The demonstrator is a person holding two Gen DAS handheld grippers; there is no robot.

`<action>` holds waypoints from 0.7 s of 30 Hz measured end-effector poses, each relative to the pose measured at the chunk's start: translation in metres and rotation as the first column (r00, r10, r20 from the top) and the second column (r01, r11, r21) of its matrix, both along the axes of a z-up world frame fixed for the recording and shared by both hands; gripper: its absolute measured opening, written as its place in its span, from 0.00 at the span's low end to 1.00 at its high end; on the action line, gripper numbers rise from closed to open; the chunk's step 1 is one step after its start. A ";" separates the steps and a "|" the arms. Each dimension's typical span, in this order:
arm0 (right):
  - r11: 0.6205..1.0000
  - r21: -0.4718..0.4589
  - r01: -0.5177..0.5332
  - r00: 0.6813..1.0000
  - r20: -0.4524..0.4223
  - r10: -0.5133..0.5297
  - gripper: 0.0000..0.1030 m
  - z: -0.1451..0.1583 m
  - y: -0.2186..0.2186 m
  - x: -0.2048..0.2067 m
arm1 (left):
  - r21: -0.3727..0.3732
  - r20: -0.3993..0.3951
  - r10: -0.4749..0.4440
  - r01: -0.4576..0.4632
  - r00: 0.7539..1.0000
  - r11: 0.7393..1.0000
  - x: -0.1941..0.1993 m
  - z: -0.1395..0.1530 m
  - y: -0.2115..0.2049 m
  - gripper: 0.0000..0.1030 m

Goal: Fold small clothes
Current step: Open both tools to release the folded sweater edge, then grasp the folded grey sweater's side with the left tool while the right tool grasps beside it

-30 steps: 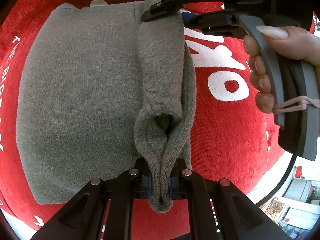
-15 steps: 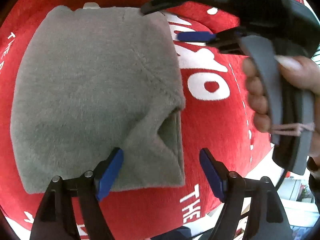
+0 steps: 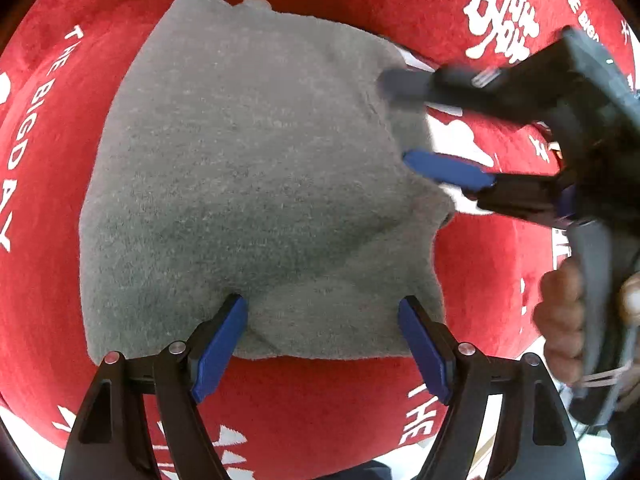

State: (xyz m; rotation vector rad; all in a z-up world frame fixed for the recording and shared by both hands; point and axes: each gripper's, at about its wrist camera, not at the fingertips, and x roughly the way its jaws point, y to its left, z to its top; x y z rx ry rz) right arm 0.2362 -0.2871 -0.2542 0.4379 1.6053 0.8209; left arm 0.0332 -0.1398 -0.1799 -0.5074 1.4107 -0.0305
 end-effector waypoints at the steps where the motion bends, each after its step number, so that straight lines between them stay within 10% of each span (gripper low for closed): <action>1: 1.000 0.012 0.019 1.000 0.014 -0.019 0.73 0.000 -0.004 -0.001 | -0.005 -0.001 -0.005 0.005 1.000 1.000 -0.001 0.003 -0.001 0.77; 9: 0.997 0.074 -0.036 0.998 0.052 0.033 0.76 0.035 -0.005 -0.033 | -0.035 -0.001 0.013 -0.013 1.000 0.999 -0.026 0.022 0.024 0.77; 14: 0.999 0.033 0.018 0.999 -0.048 -0.017 0.76 -0.003 -0.009 -0.058 | -0.009 -0.071 0.012 -0.013 0.997 1.000 -0.034 0.002 0.039 0.77; 21: 1.000 -0.015 0.018 0.994 0.105 -0.016 0.80 0.031 -0.017 -0.065 | -0.022 -0.108 0.011 -0.013 0.994 1.000 -0.060 0.000 0.069 0.77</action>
